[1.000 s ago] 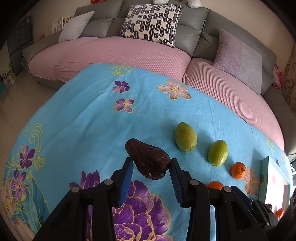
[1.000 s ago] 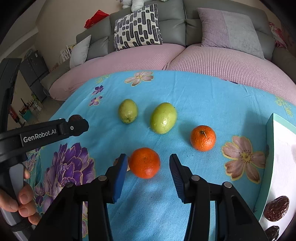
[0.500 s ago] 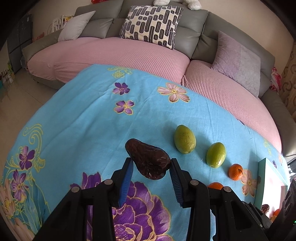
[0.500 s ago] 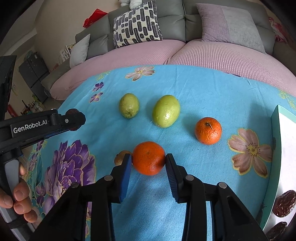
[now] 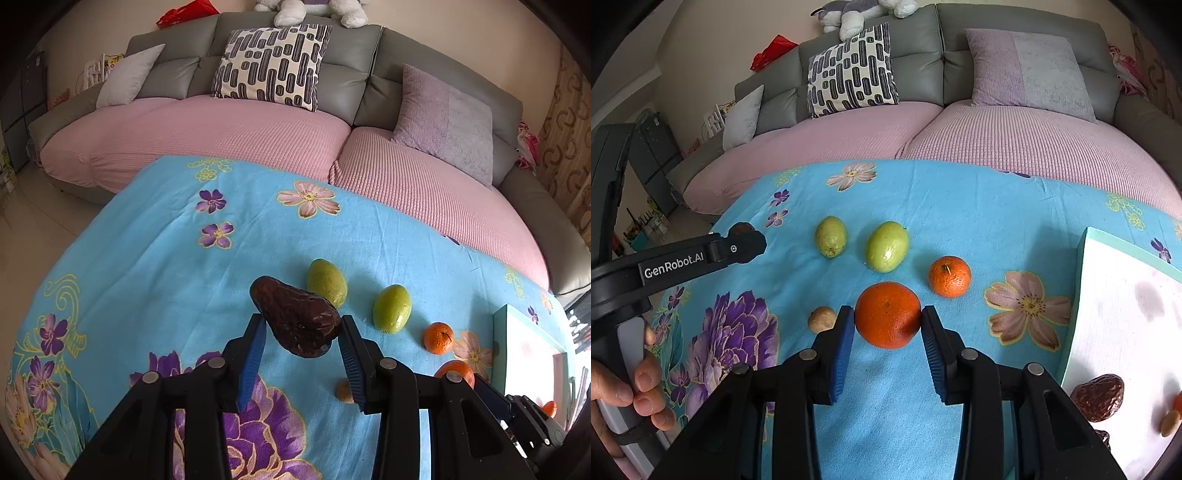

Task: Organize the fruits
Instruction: 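Carry the tangerine and date into the white tray and open both tools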

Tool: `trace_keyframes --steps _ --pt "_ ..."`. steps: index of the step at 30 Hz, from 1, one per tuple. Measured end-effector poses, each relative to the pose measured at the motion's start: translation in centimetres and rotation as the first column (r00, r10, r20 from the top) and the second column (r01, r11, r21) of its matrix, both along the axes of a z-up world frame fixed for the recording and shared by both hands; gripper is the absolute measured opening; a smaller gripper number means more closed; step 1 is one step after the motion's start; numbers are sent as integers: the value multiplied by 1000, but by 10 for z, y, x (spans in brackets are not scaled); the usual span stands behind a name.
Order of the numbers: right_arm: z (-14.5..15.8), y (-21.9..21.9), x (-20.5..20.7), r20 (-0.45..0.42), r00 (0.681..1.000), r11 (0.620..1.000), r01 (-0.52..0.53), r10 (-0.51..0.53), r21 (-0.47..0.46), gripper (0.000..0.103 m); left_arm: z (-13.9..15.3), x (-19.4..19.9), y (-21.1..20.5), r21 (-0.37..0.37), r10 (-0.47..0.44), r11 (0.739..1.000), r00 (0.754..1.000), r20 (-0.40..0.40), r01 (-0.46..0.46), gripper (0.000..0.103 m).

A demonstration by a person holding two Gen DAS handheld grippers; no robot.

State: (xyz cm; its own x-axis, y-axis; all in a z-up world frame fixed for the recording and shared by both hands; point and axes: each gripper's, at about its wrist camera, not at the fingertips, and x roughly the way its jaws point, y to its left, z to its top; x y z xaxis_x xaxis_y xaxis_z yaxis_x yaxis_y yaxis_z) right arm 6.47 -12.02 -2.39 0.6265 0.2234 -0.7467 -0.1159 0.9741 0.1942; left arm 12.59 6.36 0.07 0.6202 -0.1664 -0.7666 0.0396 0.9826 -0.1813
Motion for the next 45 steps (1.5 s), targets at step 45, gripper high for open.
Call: trace_keyframes --steps 45 --pt "26 -253 -87 44 787 781 617 -616 -100 39 -7 -56 -259 94 -585 806 810 -24 585 43"
